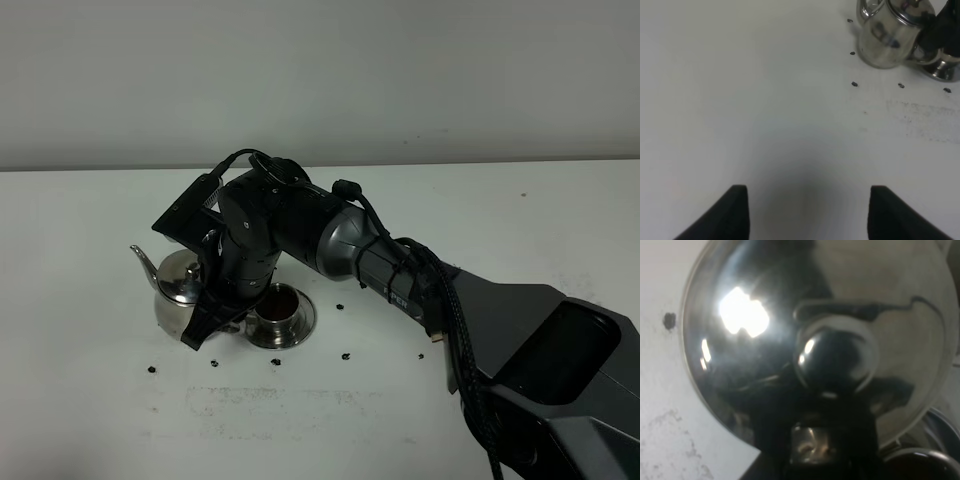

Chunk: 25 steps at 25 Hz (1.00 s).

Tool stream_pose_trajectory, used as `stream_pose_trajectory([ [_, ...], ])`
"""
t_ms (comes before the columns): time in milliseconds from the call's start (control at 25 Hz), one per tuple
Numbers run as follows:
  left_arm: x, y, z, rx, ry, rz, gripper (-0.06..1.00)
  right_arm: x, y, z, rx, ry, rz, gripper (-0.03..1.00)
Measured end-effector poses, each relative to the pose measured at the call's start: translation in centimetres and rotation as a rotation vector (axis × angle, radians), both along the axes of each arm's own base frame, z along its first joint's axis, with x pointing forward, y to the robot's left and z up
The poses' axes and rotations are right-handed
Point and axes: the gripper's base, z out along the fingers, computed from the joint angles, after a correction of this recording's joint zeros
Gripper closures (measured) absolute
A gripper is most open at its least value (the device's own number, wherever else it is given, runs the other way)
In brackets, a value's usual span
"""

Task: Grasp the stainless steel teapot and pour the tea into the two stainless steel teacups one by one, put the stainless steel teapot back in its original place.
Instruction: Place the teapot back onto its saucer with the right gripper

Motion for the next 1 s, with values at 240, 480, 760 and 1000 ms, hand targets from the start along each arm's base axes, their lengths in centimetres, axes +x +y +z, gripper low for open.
stream_pose_trajectory([
  [240, 0.0, 0.0, 0.0, 0.000, 0.000, 0.000, 0.44, -0.6, -0.2, 5.0, -0.007, -0.069, 0.015, 0.77],
  [480, 0.0, 0.0, 0.0, 0.000, 0.000, 0.000, 0.44, -0.3, -2.5, 9.9, 0.033, -0.123, -0.038, 0.77],
  [760, 0.0, 0.0, 0.0, 0.000, 0.000, 0.000, 0.44, -0.4, -8.6, 10.1, -0.028, -0.064, -0.164, 0.77],
  [1000, 0.0, 0.0, 0.0, 0.000, 0.000, 0.000, 0.44, -3.1, -16.5, 9.9, 0.017, -0.070, -0.351, 0.77],
])
